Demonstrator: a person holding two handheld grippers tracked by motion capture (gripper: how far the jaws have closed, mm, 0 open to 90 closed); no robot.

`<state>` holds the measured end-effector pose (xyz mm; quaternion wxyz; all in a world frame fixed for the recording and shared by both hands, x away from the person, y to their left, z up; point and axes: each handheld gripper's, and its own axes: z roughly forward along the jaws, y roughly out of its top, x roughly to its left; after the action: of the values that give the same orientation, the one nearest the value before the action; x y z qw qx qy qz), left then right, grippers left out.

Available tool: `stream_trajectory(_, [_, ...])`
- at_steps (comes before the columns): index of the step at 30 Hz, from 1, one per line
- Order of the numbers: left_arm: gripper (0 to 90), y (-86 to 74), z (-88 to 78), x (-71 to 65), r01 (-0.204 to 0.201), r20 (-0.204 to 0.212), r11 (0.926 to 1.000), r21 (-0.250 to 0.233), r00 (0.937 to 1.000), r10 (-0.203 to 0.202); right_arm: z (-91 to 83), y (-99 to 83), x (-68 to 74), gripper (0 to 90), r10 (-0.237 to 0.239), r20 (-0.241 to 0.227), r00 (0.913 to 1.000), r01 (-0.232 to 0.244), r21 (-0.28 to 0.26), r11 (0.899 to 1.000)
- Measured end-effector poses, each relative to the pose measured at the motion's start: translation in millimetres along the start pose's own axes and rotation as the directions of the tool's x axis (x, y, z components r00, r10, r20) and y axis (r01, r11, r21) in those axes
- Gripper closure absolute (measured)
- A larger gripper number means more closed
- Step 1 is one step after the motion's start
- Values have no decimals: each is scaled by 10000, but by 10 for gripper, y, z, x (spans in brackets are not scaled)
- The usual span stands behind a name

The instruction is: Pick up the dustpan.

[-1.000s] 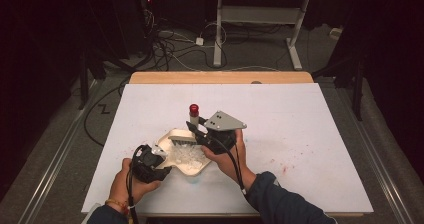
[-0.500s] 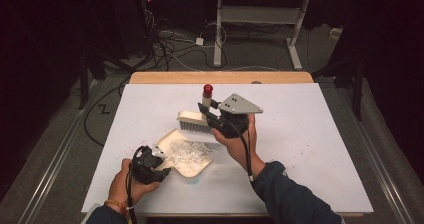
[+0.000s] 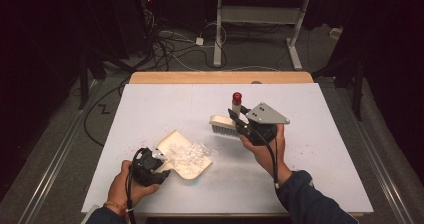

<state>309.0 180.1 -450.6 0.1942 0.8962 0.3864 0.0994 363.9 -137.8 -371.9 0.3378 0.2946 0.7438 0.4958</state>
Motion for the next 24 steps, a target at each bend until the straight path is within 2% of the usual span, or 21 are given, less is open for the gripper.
stream_trajectory(3, [628,2,7,-5,-12,2,10000,37,10000,12,-76,-88,-1,702,-88,-21,10000,88,182,9998])
stream_trajectory(4, [628,3,11,-7,-16,-8,10000,51,10000,16,-119,-134,42,702,-86,-405,9991,98,319,9994])
stream_trajectory(6, [628,7,21,-13,-58,-33,9999,90,10000,58,-136,-143,71,702,-91,-559,9984,110,345,9993])
stream_trajectory(8, [628,16,31,-24,-101,-43,9999,133,9999,102,-165,-144,185,702,-390,-684,9969,417,384,9984])
stream_trajectory(9, [628,20,32,-28,-134,-13,9998,128,9999,135,-166,-129,290,701,-493,-868,9950,528,393,9978])
stream_trajectory(12, [628,28,35,-35,-167,-9,9998,84,9999,167,-158,-113,387,701,-587,-1013,9931,632,418,9971])
stream_trajectory(13, [628,29,37,-33,-161,16,9998,93,9999,161,-152,-99,453,701,-711,-1129,9911,760,395,9963])
stream_trajectory(15, [628,26,38,-31,-168,27,9998,65,9999,168,-138,-48,583,701,-638,-1544,9859,693,301,9971])
stream_trajectory(17, [628,21,39,-30,-129,56,9999,43,9999,129,-138,-27,617,701,-615,-1682,9838,666,252,9975])
stream_trajectory(18, [628,19,39,-28,-120,72,9999,40,9999,120,-141,12,664,702,-523,-2038,9776,565,149,9983])
stream_trajectory(19, [628,17,41,-26,-114,90,9999,34,9999,114,-148,32,683,702,-500,-2141,9755,535,105,9985])
stream_trajectory(21, [628,16,41,-25,-117,84,9999,15,9999,117,-156,69,698,702,-564,-2273,9722,591,48,9982])
stream_trajectory(24, [628,12,44,-23,-99,110,10000,10,9999,99,-188,119,670,702,-533,-2239,9732,516,-132,9986])
